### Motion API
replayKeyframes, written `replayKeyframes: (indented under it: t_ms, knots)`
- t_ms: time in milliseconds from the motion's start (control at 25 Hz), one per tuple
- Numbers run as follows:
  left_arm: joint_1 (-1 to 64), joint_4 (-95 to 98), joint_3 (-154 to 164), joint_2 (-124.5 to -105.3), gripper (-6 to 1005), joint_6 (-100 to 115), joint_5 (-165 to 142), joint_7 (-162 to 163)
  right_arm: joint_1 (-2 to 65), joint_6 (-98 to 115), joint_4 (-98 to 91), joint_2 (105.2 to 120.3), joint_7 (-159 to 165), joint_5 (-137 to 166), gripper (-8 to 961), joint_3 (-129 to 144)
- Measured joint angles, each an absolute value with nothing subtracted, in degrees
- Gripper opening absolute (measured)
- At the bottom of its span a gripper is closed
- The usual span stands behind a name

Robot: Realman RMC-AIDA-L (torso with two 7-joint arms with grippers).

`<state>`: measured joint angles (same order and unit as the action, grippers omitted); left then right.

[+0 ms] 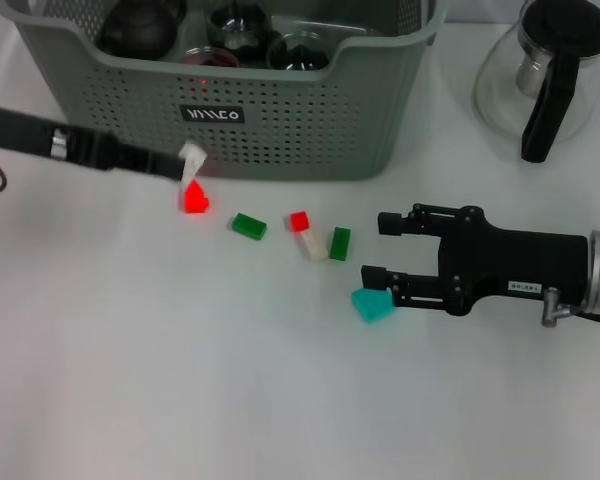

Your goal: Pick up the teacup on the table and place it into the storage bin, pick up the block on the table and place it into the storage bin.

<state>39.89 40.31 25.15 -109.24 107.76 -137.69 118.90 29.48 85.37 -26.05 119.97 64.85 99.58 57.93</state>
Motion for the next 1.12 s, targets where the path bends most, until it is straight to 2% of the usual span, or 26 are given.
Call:
replayKeyframes:
  t_ms: [240, 400, 680, 760, 960, 1040, 1120]
  knots:
    - [40.1, 39.3, 21.2, -109.03, 106, 114.5, -124.2, 120.9, 29.6, 85.6, -26.3, 119.97, 64.9, 99.6, 746, 58.1]
    - [41.4, 40.5, 21.2, -108.96, 105, 111.6, -117.6, 125.5, 29.6, 85.7, -26.3, 119.97, 64.9, 99.6, 746, 58.0]
    - [48.2, 44.5, 27.0, -105.53, 105, 99.9, -118.0, 132.4, 29.7, 85.8, -26.4, 119.97, 64.9, 99.5, 746, 58.0]
    - [49.5, 47.7, 31.4, -105.29, 105, 97.0, -119.0, 132.7, 29.7, 85.8, -26.4, 119.98, 64.8, 99.5, 746, 58.0]
    - [51.7, 56.7, 48.6, -106.7, 105, 84.6, -130.7, 137.3, 29.8, 85.7, -26.4, 120.06, 64.7, 99.4, 746, 57.8]
    - [53.4, 56.4, 53.4, -108.02, 105, 79.7, -137.3, 139.3, 29.9, 85.6, -26.4, 120.07, 64.7, 99.4, 746, 57.8]
    - [55.4, 54.3, 55.4, -110.11, 105, 74.8, -143.9, 140.6, 30.1, 85.6, -26.4, 120.06, 64.7, 99.4, 746, 57.8]
